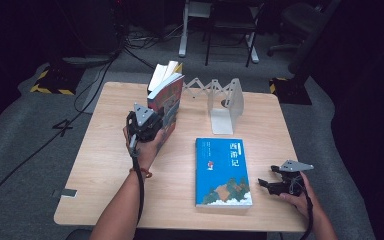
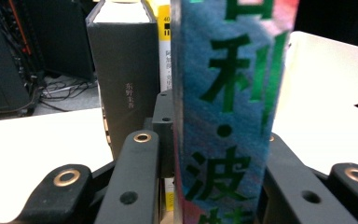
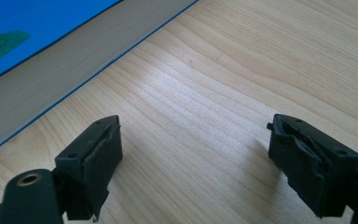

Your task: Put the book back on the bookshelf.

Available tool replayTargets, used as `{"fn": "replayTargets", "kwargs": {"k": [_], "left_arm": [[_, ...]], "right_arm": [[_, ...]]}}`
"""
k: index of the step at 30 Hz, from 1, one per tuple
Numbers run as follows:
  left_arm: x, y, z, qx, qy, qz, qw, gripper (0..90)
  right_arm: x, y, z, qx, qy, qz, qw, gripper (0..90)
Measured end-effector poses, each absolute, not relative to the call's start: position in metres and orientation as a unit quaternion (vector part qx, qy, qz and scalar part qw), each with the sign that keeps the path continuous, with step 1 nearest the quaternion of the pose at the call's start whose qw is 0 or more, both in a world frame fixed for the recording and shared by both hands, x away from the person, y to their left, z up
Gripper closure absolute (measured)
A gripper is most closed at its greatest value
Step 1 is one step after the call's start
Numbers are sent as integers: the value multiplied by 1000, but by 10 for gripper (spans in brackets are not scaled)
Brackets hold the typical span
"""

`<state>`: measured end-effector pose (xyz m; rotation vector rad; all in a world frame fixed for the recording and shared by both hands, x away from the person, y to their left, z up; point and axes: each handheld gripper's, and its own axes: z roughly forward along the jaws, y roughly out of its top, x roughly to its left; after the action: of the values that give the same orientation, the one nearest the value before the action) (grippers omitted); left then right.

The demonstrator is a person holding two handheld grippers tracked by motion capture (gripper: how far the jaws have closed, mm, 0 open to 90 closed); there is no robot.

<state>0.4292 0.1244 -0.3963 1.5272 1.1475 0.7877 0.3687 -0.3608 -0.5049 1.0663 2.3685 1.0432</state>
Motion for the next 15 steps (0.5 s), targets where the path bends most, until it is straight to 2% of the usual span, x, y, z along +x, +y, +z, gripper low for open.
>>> {"fn": "replayTargets", "kwargs": {"k": [15], "left_arm": [[422, 106, -393, 647, 455, 307, 529, 742]], "right_arm": [[369, -361, -505, 375, 834, 368, 170, 174]]}}
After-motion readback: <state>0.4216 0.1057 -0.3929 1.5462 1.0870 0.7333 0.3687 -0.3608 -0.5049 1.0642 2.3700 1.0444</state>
